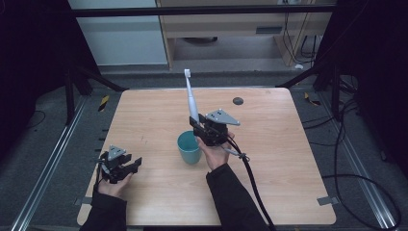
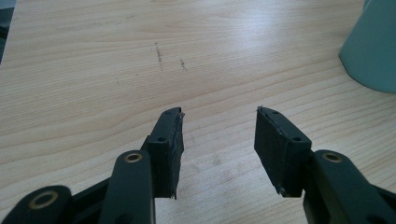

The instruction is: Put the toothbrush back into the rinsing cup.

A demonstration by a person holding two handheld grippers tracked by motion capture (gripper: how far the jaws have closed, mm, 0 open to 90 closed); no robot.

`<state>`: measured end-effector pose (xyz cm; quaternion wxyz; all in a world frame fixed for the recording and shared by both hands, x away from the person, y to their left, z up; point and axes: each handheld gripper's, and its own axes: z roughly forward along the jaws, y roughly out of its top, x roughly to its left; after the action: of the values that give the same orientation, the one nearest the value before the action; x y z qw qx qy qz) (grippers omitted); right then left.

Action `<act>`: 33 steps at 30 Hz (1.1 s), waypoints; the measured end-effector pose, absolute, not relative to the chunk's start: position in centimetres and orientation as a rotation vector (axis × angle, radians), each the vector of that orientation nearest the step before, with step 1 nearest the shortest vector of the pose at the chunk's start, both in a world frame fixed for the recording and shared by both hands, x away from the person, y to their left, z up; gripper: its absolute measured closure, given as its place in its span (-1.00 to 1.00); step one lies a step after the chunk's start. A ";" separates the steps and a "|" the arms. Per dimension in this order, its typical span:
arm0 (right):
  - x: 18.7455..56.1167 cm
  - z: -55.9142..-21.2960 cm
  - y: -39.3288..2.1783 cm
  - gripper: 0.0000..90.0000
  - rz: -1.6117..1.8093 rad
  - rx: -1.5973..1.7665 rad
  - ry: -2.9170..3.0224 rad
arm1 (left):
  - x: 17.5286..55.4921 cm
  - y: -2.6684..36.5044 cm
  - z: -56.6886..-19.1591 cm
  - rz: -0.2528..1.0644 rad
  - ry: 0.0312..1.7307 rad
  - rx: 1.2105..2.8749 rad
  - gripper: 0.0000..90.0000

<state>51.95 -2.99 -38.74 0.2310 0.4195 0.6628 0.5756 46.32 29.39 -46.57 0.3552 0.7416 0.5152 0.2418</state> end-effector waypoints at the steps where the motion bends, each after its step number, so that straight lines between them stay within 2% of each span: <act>1: 52.0 -38.9 -2.8 0.47 1.578 1.159 1.826 | 46.3 29.4 -46.6 0.625 1.331 1.916 0.15; 16: 51.8 -41.5 -0.2 0.47 1.514 1.184 1.845 | 46.3 29.4 -46.6 0.625 1.331 1.918 0.15; 33: 51.6 -44.0 0.7 0.47 1.417 1.225 1.902 | 46.3 29.3 -46.6 0.627 1.329 1.919 0.15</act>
<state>51.58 0.72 -44.04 0.2339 0.4460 0.6929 0.5160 46.34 29.32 -46.59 0.3546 0.7423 0.5141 0.2425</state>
